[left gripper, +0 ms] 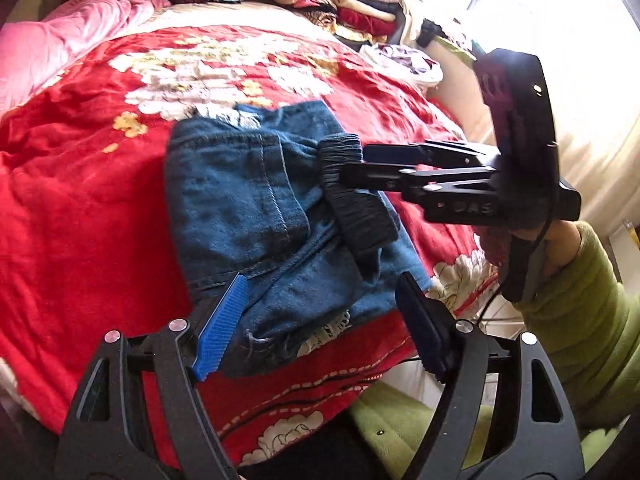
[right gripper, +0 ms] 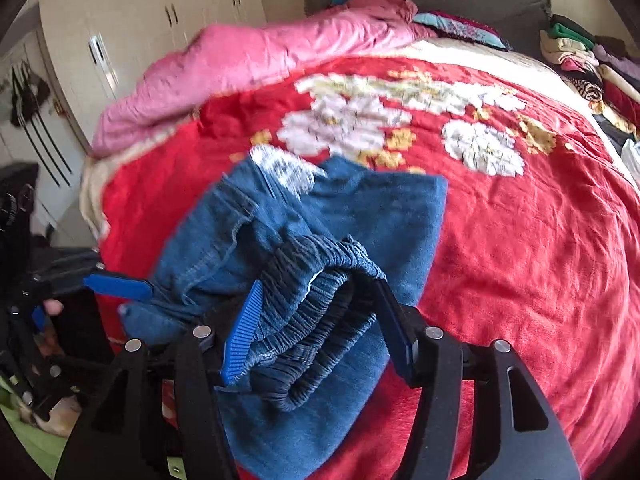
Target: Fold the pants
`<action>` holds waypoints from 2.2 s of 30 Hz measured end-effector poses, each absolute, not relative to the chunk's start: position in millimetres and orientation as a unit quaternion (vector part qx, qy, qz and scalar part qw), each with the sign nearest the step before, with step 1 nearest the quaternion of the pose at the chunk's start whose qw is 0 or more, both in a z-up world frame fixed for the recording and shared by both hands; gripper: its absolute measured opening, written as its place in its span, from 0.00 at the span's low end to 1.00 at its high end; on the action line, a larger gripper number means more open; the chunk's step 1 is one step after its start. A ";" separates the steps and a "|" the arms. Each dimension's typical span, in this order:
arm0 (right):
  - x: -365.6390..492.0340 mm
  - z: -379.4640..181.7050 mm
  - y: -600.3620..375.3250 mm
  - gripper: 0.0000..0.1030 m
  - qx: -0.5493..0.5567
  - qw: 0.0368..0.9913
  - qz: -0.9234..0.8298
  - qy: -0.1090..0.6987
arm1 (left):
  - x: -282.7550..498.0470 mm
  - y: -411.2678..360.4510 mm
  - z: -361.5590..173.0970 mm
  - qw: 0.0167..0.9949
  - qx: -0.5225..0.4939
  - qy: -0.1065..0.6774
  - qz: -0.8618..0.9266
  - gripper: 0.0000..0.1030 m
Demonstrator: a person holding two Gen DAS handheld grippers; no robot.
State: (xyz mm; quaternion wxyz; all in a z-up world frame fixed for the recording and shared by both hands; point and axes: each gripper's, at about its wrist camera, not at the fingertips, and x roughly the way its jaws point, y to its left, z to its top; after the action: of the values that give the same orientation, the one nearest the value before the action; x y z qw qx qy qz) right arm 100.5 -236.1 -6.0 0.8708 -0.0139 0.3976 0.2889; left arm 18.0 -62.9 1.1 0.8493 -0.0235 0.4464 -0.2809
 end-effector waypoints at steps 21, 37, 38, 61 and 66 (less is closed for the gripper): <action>37.1 50.1 -246.8 0.79 -0.028 0.905 0.297 0.304 | 26.6 -43.3 19.5 0.869 -0.022 0.432 -0.241 0.85; -5.3 31.0 -206.3 0.79 -0.094 0.876 0.355 0.312 | 68.4 -37.0 11.9 0.867 -0.016 0.446 -0.220 0.87; -6.0 28.7 -201.6 0.79 -0.100 0.873 0.361 0.313 | 71.9 -36.9 12.3 0.868 -0.016 0.445 -0.221 0.87; 11.8 -4.6 -115.9 0.45 -0.274 0.818 0.401 0.308 | 141.3 -43.8 -15.2 0.839 -0.028 0.491 -0.232 0.56; 20.6 -15.2 -115.7 0.07 -0.236 0.796 0.447 0.334 | 144.1 -43.0 -18.8 0.839 -0.032 0.492 -0.229 0.58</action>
State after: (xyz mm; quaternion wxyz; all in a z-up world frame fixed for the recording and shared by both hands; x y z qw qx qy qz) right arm 20.6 -115.7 -15.2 0.7957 -0.2361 0.3341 0.4467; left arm 144.1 -43.0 -18.8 0.8393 -0.0320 0.4921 -0.2289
